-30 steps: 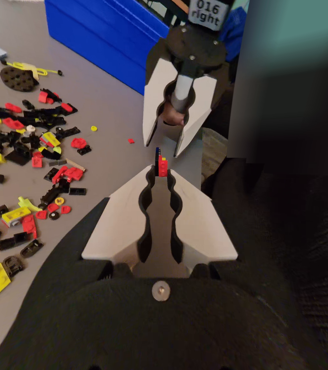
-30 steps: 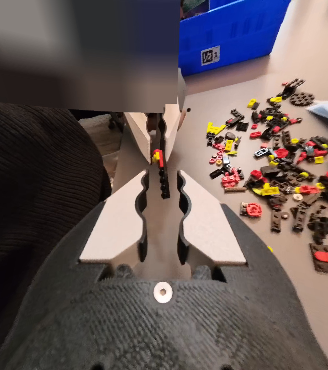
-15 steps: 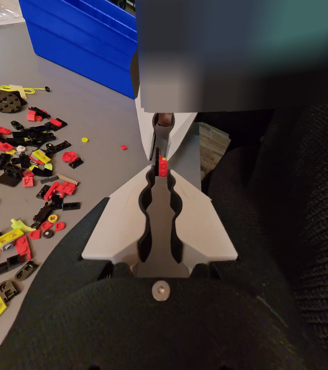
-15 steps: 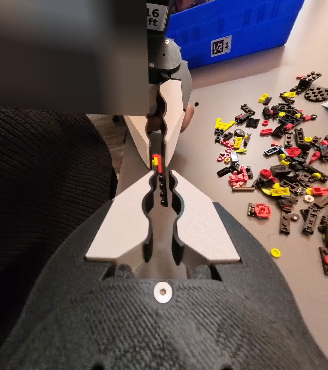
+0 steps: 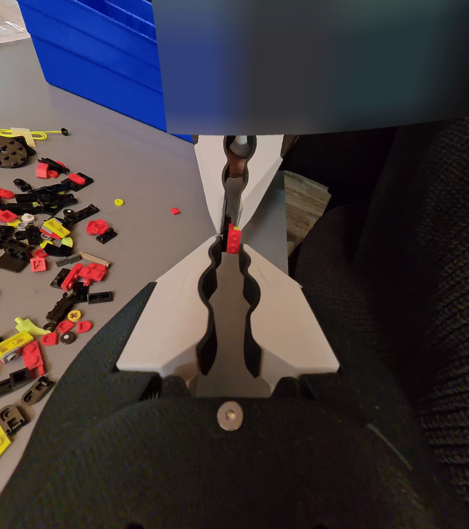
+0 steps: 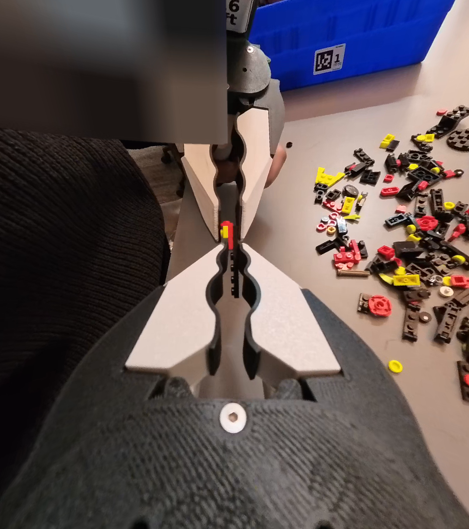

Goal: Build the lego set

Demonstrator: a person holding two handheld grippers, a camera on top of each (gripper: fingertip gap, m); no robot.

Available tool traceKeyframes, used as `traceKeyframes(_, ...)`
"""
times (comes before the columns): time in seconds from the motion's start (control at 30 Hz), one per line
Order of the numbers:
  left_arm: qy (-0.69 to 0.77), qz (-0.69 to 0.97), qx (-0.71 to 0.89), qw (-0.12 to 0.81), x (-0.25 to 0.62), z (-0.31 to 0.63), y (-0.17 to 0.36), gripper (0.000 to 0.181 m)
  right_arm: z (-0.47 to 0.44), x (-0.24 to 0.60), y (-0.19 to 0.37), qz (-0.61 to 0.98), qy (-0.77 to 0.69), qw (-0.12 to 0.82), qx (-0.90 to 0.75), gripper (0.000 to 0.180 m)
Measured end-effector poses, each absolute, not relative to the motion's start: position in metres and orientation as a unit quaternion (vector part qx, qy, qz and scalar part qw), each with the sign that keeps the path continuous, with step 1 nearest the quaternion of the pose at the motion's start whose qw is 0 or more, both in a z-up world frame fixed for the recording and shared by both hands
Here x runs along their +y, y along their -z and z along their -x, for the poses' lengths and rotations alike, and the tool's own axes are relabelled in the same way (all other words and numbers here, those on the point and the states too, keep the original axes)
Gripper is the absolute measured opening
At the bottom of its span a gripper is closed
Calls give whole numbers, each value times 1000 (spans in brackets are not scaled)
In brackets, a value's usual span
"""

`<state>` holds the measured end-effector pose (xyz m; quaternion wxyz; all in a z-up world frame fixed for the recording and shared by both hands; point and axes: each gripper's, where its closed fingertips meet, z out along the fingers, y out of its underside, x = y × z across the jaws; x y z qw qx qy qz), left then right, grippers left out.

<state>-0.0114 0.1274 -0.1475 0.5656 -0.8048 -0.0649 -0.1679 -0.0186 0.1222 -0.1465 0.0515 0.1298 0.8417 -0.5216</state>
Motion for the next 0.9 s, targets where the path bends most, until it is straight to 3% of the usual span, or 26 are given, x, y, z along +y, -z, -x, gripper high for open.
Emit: traceKeyframes(0.9,145,819,-49,554,127,11,155,9,18,121,152,-141,507,56,848,4)
